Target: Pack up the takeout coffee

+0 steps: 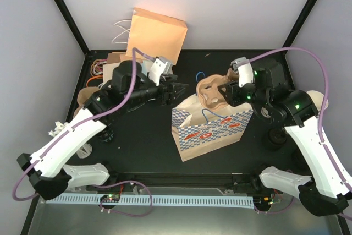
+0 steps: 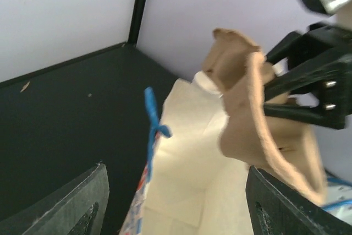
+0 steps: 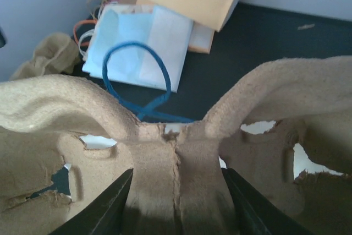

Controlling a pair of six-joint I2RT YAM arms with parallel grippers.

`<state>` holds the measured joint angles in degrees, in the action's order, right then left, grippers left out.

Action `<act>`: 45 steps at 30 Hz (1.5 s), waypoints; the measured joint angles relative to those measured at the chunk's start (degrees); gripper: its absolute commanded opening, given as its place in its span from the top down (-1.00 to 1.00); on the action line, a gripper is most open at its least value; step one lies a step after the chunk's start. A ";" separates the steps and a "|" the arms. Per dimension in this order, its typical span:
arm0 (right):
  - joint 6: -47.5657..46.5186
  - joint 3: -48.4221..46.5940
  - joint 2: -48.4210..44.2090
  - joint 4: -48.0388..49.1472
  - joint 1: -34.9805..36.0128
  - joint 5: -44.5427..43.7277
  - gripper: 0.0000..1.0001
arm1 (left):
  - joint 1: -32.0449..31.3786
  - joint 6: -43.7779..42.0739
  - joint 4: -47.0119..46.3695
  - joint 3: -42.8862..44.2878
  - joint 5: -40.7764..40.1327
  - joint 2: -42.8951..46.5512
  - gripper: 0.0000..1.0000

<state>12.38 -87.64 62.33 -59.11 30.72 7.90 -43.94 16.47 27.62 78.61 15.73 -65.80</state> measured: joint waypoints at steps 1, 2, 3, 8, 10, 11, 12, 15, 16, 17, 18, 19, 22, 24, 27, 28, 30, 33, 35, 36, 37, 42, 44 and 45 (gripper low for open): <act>-0.04 0.00 0.20 -1.09 0.00 0.15 0.16 | 0.44 -1.33 0.66 0.15 0.17 -0.83 -0.34; -0.02 0.00 0.42 -2.01 0.00 0.31 0.16 | 0.85 -2.56 1.44 0.28 0.37 -1.77 -0.31; 0.02 -0.02 0.68 -2.91 0.00 0.63 0.16 | 1.33 -3.72 2.32 0.31 0.87 -2.95 -0.30; 1.11 -0.04 2.21 -4.37 0.00 4.28 0.16 | 3.98 -7.08 4.42 -0.11 5.49 -8.33 -0.29; 1.79 -0.04 2.95 -4.37 0.00 5.60 0.16 | 4.85 -7.91 3.98 -1.22 7.96 -9.35 -0.29; 2.10 -0.04 3.26 -4.37 0.00 6.05 0.16 | 5.14 -8.37 3.91 -1.81 9.16 -9.70 -0.29; 2.40 -0.04 3.65 -4.39 0.00 6.43 0.16 | 5.27 -8.85 3.91 -2.25 10.58 -10.10 -0.29; 3.04 0.00 4.52 -4.57 0.00 6.75 0.16 | 5.25 -10.03 3.80 -2.36 13.38 -11.54 -0.26; 3.13 0.13 4.66 -4.61 0.00 6.82 0.16 | 5.25 -10.51 3.82 -2.36 14.19 -12.02 -0.23; 3.17 0.35 4.66 -4.70 0.00 6.86 0.16 | 5.25 -10.93 3.85 -2.34 14.73 -12.57 -0.18; 3.21 0.68 4.63 -4.79 0.00 6.88 0.16 | 5.25 -11.28 3.89 -2.34 15.17 -13.07 -0.13; 3.21 1.09 4.57 -4.83 0.00 6.91 0.16 | 5.25 -11.78 4.04 -2.25 15.61 -13.62 -0.08; 3.37 2.45 4.57 -5.03 0.00 6.88 0.16 | 5.25 -13.33 4.96 -1.40 16.59 -15.82 0.00; 3.43 3.28 4.57 -5.25 0.00 6.86 0.16 | 5.25 -14.12 5.86 -0.61 16.79 -17.20 0.14; 3.43 4.11 4.57 -5.40 0.00 6.82 0.16 | 5.25 -15.47 7.54 0.59 16.68 -18.69 0.49; 3.43 4.31 4.57 -5.40 0.00 6.80 0.16 | 5.25 -15.63 8.04 0.96 16.52 -19.02 0.67; 3.43 4.66 4.57 -5.42 0.00 6.58 0.16 | 5.25 -16.24 9.05 1.68 15.87 -19.32 0.94; 3.41 5.44 4.57 -5.46 0.00 6.19 0.16 | 5.25 -17.14 10.08 2.82 14.71 -19.34 0.97; 3.41 6.10 4.57 -5.46 0.00 6.14 0.16 | 5.18 -17.38 10.27 3.48 14.01 -19.34 0.97; 3.39 6.64 4.57 -5.40 0.00 6.10 0.17 | 5.05 -17.46 10.38 3.80 13.42 -19.32 0.97; 3.37 7.23 4.57 -5.40 0.00 5.97 0.17 | 4.83 -17.57 10.38 3.93 12.85 -19.17 0.97; 3.06 9.27 4.59 -5.38 0.28 3.67 0.18 | 3.74 -17.73 10.73 4.87 10.88 -17.94 0.97; 3.08 9.31 4.57 -5.31 0.92 2.27 0.19 | 3.65 -17.18 10.78 5.42 9.90 -17.40 0.97; 3.13 9.31 4.52 -5.22 1.53 1.36 0.19 | 3.54 -16.74 10.73 5.62 9.44 -17.09 0.97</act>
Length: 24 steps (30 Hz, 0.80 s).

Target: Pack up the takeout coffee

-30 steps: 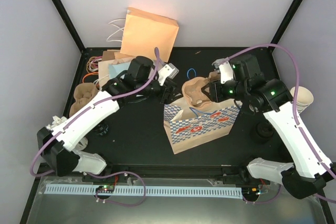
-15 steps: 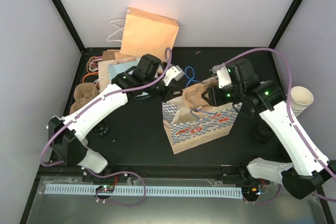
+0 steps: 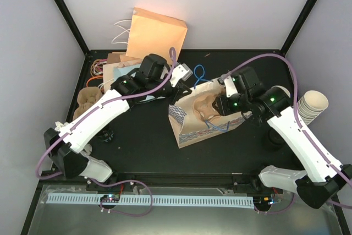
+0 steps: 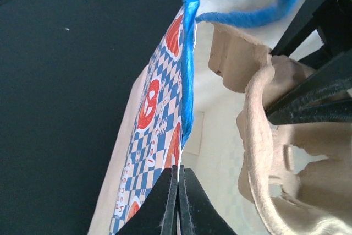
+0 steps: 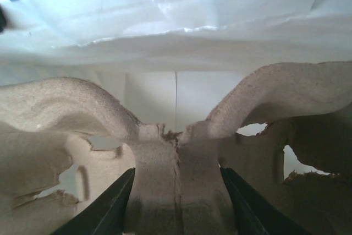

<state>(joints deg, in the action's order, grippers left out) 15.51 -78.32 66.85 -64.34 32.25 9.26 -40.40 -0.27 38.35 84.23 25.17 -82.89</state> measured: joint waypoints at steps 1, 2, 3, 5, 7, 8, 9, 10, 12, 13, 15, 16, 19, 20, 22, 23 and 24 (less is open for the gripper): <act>0.07 0.00 -0.04 0.07 0.81 -1.01 0.19 | -0.13 0.48 -0.11 0.07 -0.50 0.44 0.97; 0.20 0.04 -0.15 0.17 2.03 -2.49 0.19 | -0.20 0.90 -0.13 0.07 -0.66 0.74 0.97; 0.31 0.09 -0.20 0.33 3.06 -3.39 0.19 | -0.20 1.38 -0.22 0.07 -0.98 1.18 0.97; 0.59 0.44 -0.39 0.98 5.16 -5.84 0.19 | -0.22 2.10 -0.28 0.07 -1.09 1.90 0.97; 0.96 1.16 -0.46 1.81 6.16 -7.39 0.19 | -0.44 2.71 -0.31 0.07 -1.05 2.32 0.97; 1.16 1.84 -0.44 2.32 6.60 -8.22 0.19 | -0.57 2.97 -0.31 0.07 -0.98 2.36 0.97; 1.36 2.56 -0.39 2.75 6.97 -8.94 0.19 | -0.72 3.28 -0.31 0.07 -0.87 2.38 0.97; 1.51 3.23 -0.35 3.15 7.34 -9.66 0.19 | -0.87 3.63 -0.31 0.07 -0.74 2.38 0.97; 1.70 4.79 -0.13 4.28 8.87 -11.26 0.19 | -1.01 4.48 -0.33 0.07 -0.20 2.40 0.97; 1.81 5.35 0.04 4.85 9.81 -12.07 0.19 | -1.01 5.01 -0.39 0.07 0.07 2.43 0.97; 2.05 6.32 0.50 6.12 11.63 -13.44 0.19 | -1.05 6.12 -0.59 0.07 0.44 2.43 0.97; 2.16 6.64 0.74 6.60 12.20 -13.81 0.19 | -1.05 6.75 -0.61 0.07 0.57 2.43 0.97; 2.51 7.69 1.79 7.93 13.75 -14.86 0.19 | -1.07 8.52 -0.66 0.07 0.55 2.43 0.97; 2.62 8.07 2.12 8.26 14.12 -15.28 0.19 | -1.07 9.07 -0.66 0.07 0.35 2.43 0.97; 2.64 8.81 2.36 8.83 14.73 -15.74 0.19 | -1.07 9.90 -0.59 0.07 -0.46 2.43 0.97; 2.64 9.22 2.36 8.98 15.04 -15.89 0.19 | -1.09 10.23 -0.57 0.07 -0.87 2.43 0.97; 2.67 9.60 2.32 9.07 15.23 -16.00 0.19 | -1.09 10.56 -0.52 0.07 -1.25 2.43 0.97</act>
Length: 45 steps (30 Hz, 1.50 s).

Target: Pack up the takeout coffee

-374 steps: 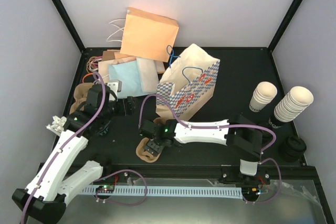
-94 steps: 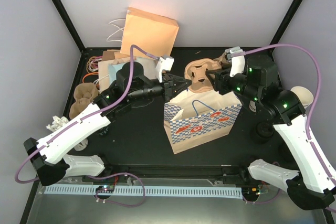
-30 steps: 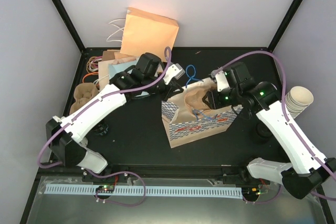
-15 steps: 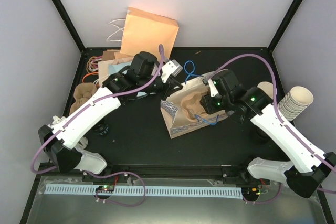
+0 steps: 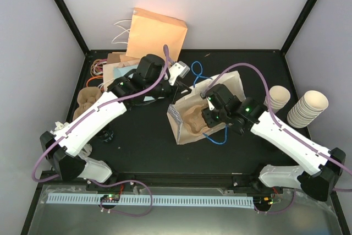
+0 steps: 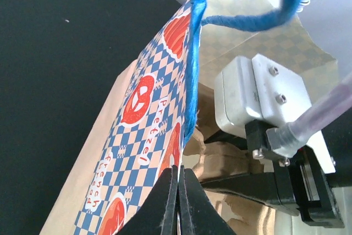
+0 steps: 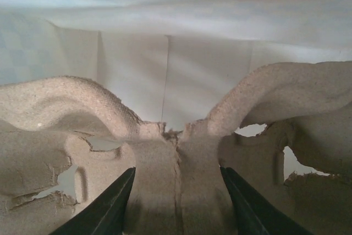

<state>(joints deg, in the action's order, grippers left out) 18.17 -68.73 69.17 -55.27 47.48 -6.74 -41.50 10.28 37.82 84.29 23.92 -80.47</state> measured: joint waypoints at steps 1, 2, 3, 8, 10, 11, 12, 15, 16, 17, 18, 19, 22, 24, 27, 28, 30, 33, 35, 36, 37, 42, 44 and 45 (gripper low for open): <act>0.00 0.44 0.00 0.07 0.17 -0.07 0.19 | 0.00 0.35 0.00 0.00 -0.37 0.00 0.97; 0.00 0.87 0.00 0.17 0.26 -0.11 0.19 | 0.00 0.72 0.02 0.00 -0.63 0.00 0.97; 0.00 1.31 0.02 0.20 0.28 -0.13 0.19 | 0.00 1.01 0.02 0.00 -0.76 0.00 0.97; -0.07 2.03 1.88 0.11 0.28 -0.28 0.17 | 0.00 2.23 0.26 -0.02 -0.74 -0.33 0.97; -0.26 2.03 3.15 0.09 0.28 -0.48 0.17 | 0.00 2.47 0.33 -0.02 -0.37 -0.55 0.97; -0.42 2.03 3.87 0.11 0.28 -0.61 0.17 | 0.00 2.56 0.35 -0.02 0.02 -0.68 0.97; -0.61 2.03 4.52 0.17 0.28 -0.68 0.17 | 0.00 2.62 0.35 -0.02 0.48 -0.87 0.97; -1.29 2.03 6.45 0.48 0.35 -0.94 0.17 | 0.00 2.84 0.35 -0.02 1.88 -1.29 0.97; -1.36 2.03 7.10 0.57 0.35 -1.22 0.17 | 0.04 2.99 0.39 -0.02 1.99 -1.40 0.97; -1.38 2.03 7.72 0.74 0.35 -1.53 0.17 | 0.11 3.15 0.44 -0.02 2.08 -1.46 0.97; -1.38 2.03 8.35 1.03 0.35 -1.84 0.17 | 0.17 3.32 0.48 -0.02 2.12 -1.53 0.97; -1.38 2.03 8.83 1.33 0.35 -2.03 0.18 | 0.28 3.50 0.52 -0.02 2.27 -1.64 0.97; -1.36 2.05 10.56 2.34 0.35 -2.12 0.18 | 0.94 3.89 1.11 -0.02 2.56 -1.81 0.97; -1.40 2.32 11.91 3.54 0.35 -2.01 0.19 | 1.51 3.93 1.62 -0.02 2.75 -1.81 0.97; -1.84 2.82 13.29 5.11 0.35 -1.73 0.20 | 2.60 3.85 2.03 -0.02 3.13 -1.81 0.97; -2.23 2.84 13.68 5.81 0.35 -1.62 0.20 | 3.04 3.67 2.25 -0.02 3.13 -1.81 0.97; -2.93 2.82 14.40 6.97 0.15 -1.14 0.20 | 3.93 3.19 2.58 -0.02 3.10 -1.81 0.97; -3.82 2.36 15.91 7.72 -0.39 -0.46 0.21 | 5.29 2.01 2.95 -0.02 3.13 -1.81 0.97; -4.39 1.55 17.22 7.93 -0.74 -0.22 0.21 | 6.43 1.05 3.15 -0.02 3.19 -1.97 0.97; -4.63 0.92 18.14 7.98 -0.94 -0.11 0.21 | 7.06 0.61 3.26 -0.02 3.32 -2.19 0.97; -4.85 0.39 18.97 8.20 -1.07 0.00 0.21 | 7.67 0.17 3.30 -0.02 3.45 -2.51 0.97; -5.92 -2.40 23.39 8.81 -1.88 0.02 0.21 | 10.86 -1.40 3.26 -0.02 4.92 -4.83 0.97; -6.32 -3.43 25.05 8.87 -2.03 0.04 0.21 | 12.00 -2.01 3.28 -0.02 5.33 -5.73 0.97; -6.47 -3.85 25.79 8.81 -2.21 0.09 0.21 | 12.35 -2.27 3.30 -0.02 5.55 -5.99 0.97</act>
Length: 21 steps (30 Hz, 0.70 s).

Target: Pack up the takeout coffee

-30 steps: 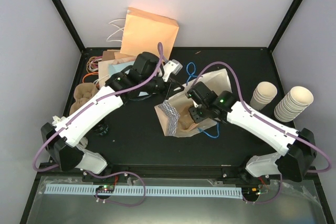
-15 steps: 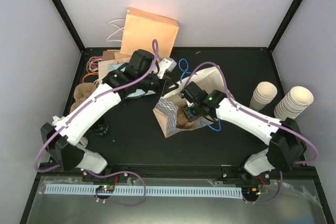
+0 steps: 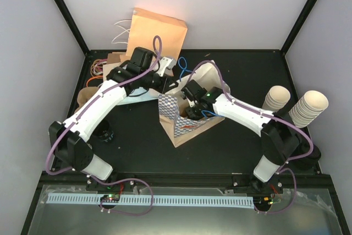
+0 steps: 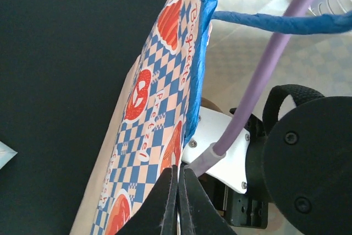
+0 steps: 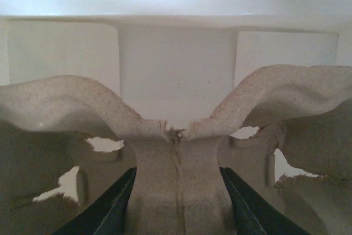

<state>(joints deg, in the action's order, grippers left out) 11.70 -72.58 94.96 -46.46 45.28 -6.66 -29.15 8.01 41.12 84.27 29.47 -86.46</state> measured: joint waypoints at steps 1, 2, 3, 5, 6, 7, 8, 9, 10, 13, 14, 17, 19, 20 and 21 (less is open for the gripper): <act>-0.20 -0.48 0.79 -0.15 -0.07 0.13 0.21 | 0.31 -0.37 0.04 0.00 0.26 -0.24 0.97; -0.37 -0.85 1.44 -0.33 -0.07 0.28 0.21 | 0.42 -0.50 0.11 0.00 0.42 -0.33 0.97; -0.63 -1.18 2.12 -0.46 -0.11 0.42 0.21 | 0.61 -0.74 0.22 0.00 0.63 -0.35 0.97; -0.98 -1.57 3.19 -1.18 -0.20 0.70 0.21 | 1.03 -1.20 0.57 0.02 1.01 -0.35 0.97; -1.07 -1.57 3.30 -1.46 -0.28 0.79 0.21 | 1.31 -1.66 0.94 0.04 1.22 -0.35 0.97; -1.14 -1.57 3.37 -1.84 -0.37 0.85 0.21 | 1.33 -1.77 0.98 0.04 1.25 -0.35 0.97; -1.16 -1.57 3.34 -2.27 -0.42 1.07 0.21 | 1.53 -1.99 1.29 0.15 1.25 -0.35 0.97; -1.16 -1.60 3.26 -2.67 -0.42 1.40 0.21 | 1.70 -2.12 1.68 0.46 1.18 -0.35 0.97; -1.16 -1.60 3.19 -2.99 -0.44 1.75 0.21 | 1.84 -2.27 2.01 0.79 0.98 -0.35 0.97; -1.14 -1.53 2.67 -3.91 -0.42 3.37 0.20 | 1.95 -2.80 2.71 1.46 0.04 -0.35 0.97; -1.11 -1.38 2.32 -4.11 -0.42 3.89 0.20 | 2.01 -3.06 2.95 1.53 -0.46 -0.35 0.97; -1.07 -0.39 0.63 -5.38 -0.42 5.77 0.19 | 2.03 -3.58 3.39 1.55 -1.01 -0.35 0.97; -0.87 0.15 -0.42 -6.36 -0.42 6.12 0.18 | 2.08 -3.82 3.52 1.55 -0.98 -0.33 0.97; -0.85 0.28 -1.01 -7.04 -0.42 6.16 0.18 | 2.08 -3.96 3.56 1.55 -0.98 -0.33 0.97; -0.79 0.31 -1.36 -7.43 -0.42 6.12 0.18 | 2.08 -4.02 3.63 1.55 -0.98 -0.31 0.97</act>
<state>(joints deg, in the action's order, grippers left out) 10.92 -72.27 93.60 -53.89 44.86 -0.54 -27.07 3.99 44.75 85.82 28.49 -86.76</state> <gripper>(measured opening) 0.407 0.019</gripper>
